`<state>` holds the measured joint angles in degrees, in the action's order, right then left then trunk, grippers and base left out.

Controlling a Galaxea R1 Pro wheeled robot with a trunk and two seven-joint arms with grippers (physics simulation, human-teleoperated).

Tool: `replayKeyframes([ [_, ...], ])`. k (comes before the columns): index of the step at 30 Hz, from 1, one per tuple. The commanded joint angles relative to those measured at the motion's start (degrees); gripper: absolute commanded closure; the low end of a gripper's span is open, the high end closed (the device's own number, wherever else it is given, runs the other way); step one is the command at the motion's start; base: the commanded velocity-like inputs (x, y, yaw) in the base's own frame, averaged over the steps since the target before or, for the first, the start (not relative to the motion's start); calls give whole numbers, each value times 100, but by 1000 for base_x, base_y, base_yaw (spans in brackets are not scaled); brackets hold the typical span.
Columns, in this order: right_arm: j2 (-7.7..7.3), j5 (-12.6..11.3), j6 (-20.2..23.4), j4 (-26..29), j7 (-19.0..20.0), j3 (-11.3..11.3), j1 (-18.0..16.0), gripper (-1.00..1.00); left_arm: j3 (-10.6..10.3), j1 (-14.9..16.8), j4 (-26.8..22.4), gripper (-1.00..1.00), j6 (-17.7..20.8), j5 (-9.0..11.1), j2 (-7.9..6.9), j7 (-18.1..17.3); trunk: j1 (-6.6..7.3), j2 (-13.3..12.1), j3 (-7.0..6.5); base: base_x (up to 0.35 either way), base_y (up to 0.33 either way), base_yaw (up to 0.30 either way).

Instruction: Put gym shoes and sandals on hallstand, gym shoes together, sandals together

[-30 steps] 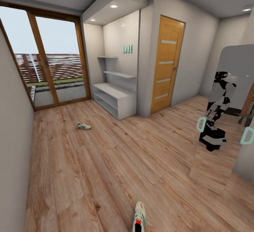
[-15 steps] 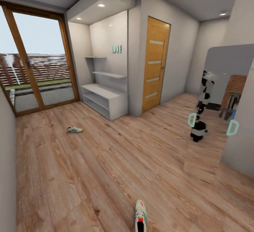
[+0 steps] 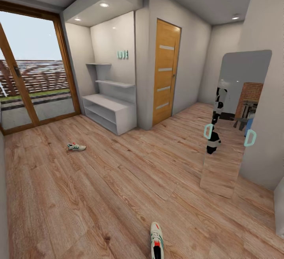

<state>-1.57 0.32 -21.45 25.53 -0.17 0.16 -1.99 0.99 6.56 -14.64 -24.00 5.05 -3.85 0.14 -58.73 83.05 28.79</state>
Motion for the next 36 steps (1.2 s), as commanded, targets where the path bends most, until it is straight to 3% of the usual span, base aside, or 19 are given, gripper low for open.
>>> replayKeyframes([
  [1, -1, 3, -17, -4, -4, 2, -3, -100, -17, 10, -17, -100, -17, 51, -1, -5, 0, 3, 6, 0, 7, -8],
  [6, 1, 8, -17, 1, 1, 2, -3, -100, -15, 96, -60, -100, 7, 49, 1, 7, 0, 3, 6, 0, 3, -4],
  [10, 6, 16, -13, 77, 6, 8, -3, -100, -23, 569, -43, -100, 86, 42, 0, -2, 0, 3, 6, 0, 0, 0],
  [11, 2, 19, 0, 487, 8, 10, -9, -100, -30, 1118, 6, -100, 240, 41, -11, -27, 0, 3, 6, 0, 0, 0],
  [13, -2, 20, 23, 790, 17, 10, -11, -100, -33, 1408, 19, -100, 492, 23, -9, -34, 0, 3, 6, 0, 0, 0],
  [17, -8, 21, 416, 1455, 18, 9, -197, -100, -32, 1940, -37, -100, 1435, -183, 15, -37, 0, 3, 6, 0, 0, 0],
  [21, -20, 21, 982, 1590, 34, 1, -495, -100, -47, 2019, -56, -100, 1629, -234, 9, -44, 0, 3, 6, 0, 0, 0],
  [36, -28, 22, 1133, 1517, 36, -6, -565, -100, -59, 2016, -56, -100, 1525, -245, 22, -66, 0, 3, 14, 133, 80, 14],
])
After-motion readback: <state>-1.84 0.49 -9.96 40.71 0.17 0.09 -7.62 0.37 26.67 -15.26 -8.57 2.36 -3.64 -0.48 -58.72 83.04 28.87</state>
